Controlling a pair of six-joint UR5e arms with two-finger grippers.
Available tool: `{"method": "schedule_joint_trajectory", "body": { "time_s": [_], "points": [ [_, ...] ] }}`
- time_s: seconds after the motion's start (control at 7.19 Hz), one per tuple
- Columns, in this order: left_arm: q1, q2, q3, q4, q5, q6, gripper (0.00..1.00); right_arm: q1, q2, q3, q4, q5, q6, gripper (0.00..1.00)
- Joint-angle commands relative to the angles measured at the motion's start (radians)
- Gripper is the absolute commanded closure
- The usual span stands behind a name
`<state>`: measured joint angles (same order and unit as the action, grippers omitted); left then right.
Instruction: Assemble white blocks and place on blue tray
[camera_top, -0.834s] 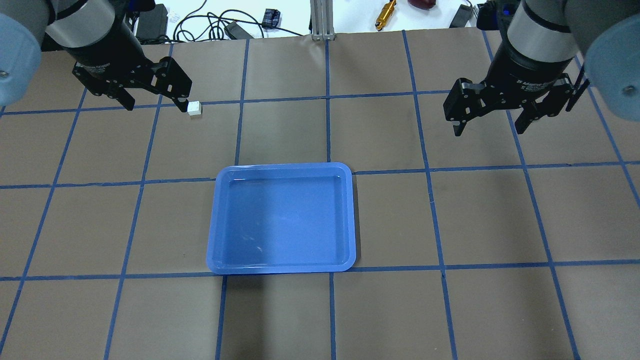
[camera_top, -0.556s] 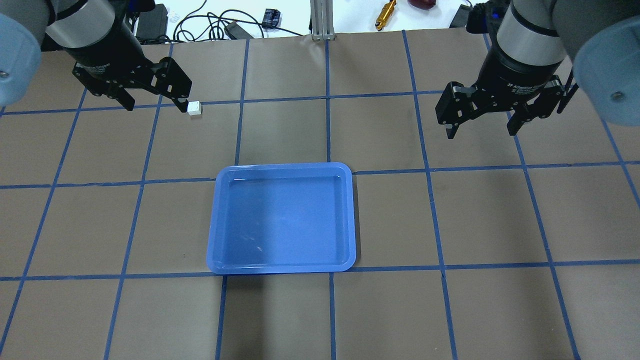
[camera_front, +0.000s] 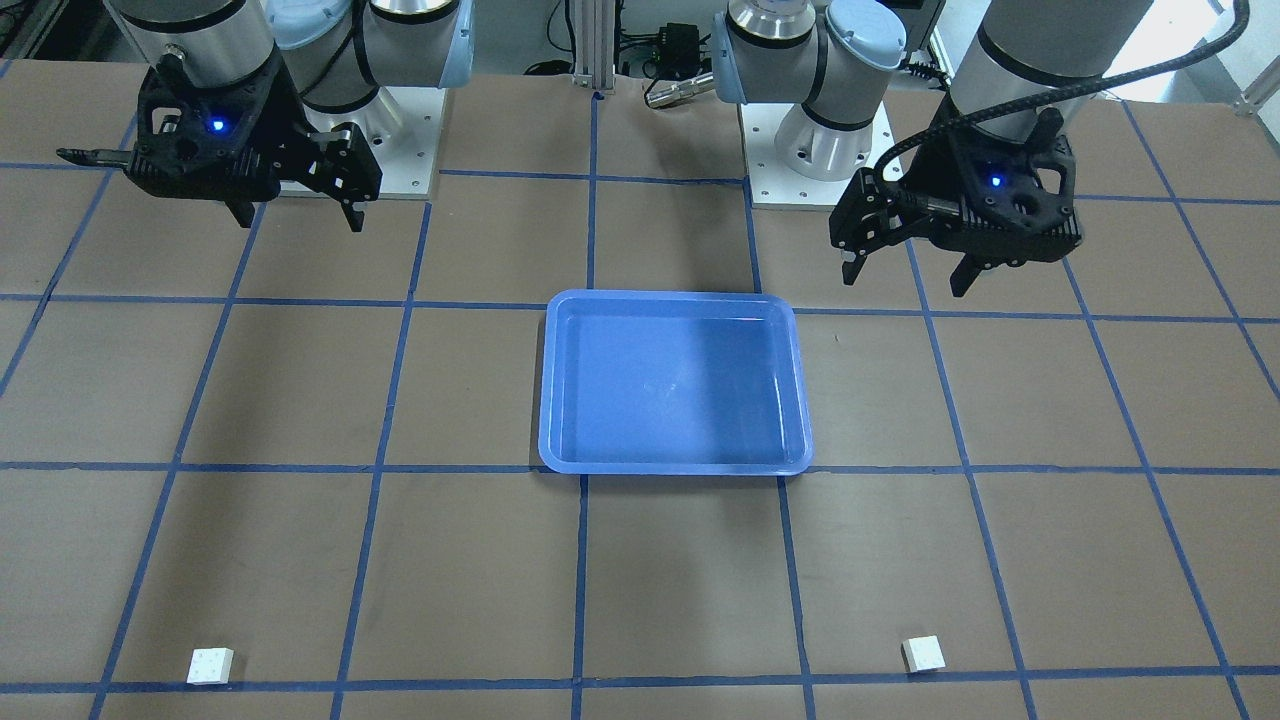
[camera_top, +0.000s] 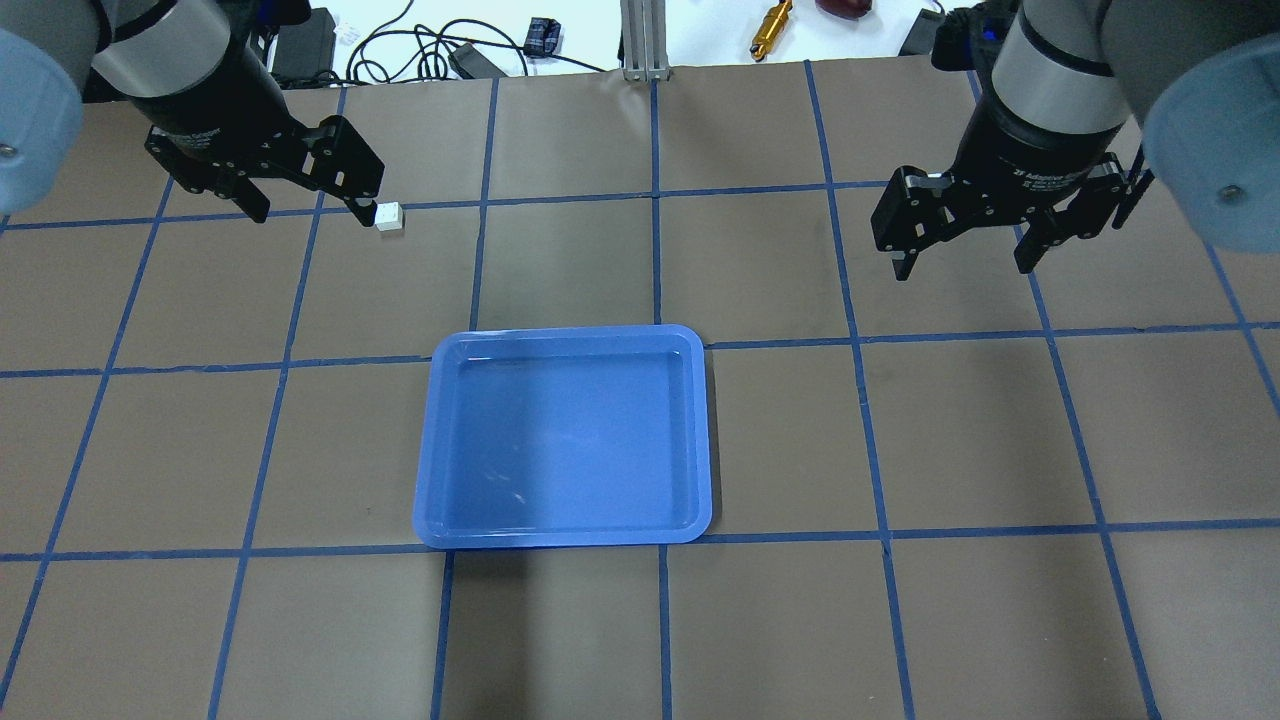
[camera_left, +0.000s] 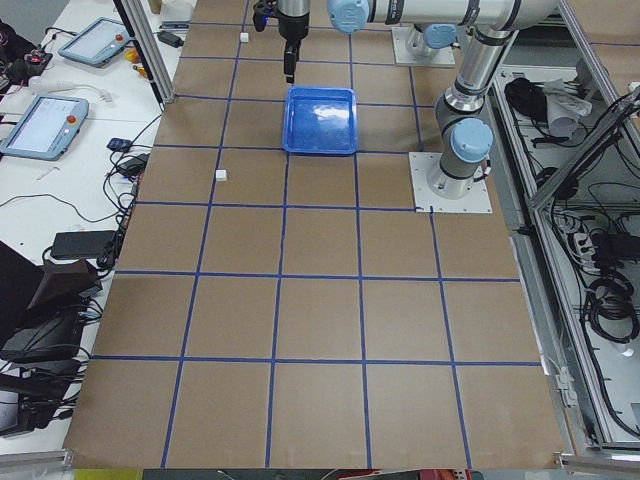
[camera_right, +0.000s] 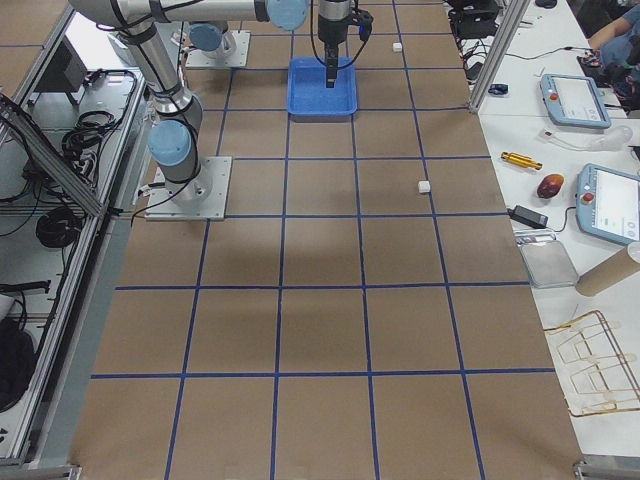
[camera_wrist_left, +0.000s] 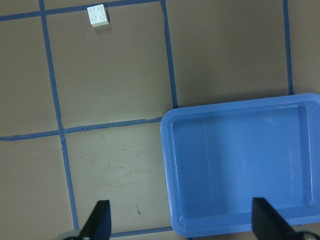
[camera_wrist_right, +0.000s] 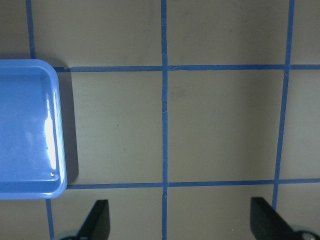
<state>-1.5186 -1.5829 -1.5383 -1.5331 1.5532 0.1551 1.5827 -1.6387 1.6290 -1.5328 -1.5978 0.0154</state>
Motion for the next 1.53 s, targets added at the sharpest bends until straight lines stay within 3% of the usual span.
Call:
{"method": "schedule_joint_trajectory", "body": {
  "time_s": [0.0,0.28,0.42,0.7,0.97,1.39],
  "points": [
    [0.001,-0.008,0.010,0.002,-0.008,-0.002,0.00,-0.001,-0.001,0.000,0.008,-0.001,0.000,0.00],
    [0.005,-0.076,0.017,0.042,-0.012,0.000,0.00,-0.001,-0.001,-0.001,0.000,-0.001,0.001,0.00],
    [0.006,-0.150,0.026,0.124,-0.015,-0.014,0.00,-0.003,0.000,-0.001,-0.001,-0.002,0.001,0.00],
    [0.020,-0.334,0.157,0.133,-0.004,0.004,0.00,-0.051,0.017,-0.006,-0.009,0.002,-0.035,0.00],
    [0.047,-0.525,0.222,0.244,0.010,-0.005,0.00,-0.136,0.066,-0.006,-0.065,0.010,-0.328,0.00],
    [0.125,-0.681,0.263,0.387,0.008,0.007,0.00,-0.266,0.230,-0.026,-0.278,0.139,-0.757,0.00]
  ]
}}
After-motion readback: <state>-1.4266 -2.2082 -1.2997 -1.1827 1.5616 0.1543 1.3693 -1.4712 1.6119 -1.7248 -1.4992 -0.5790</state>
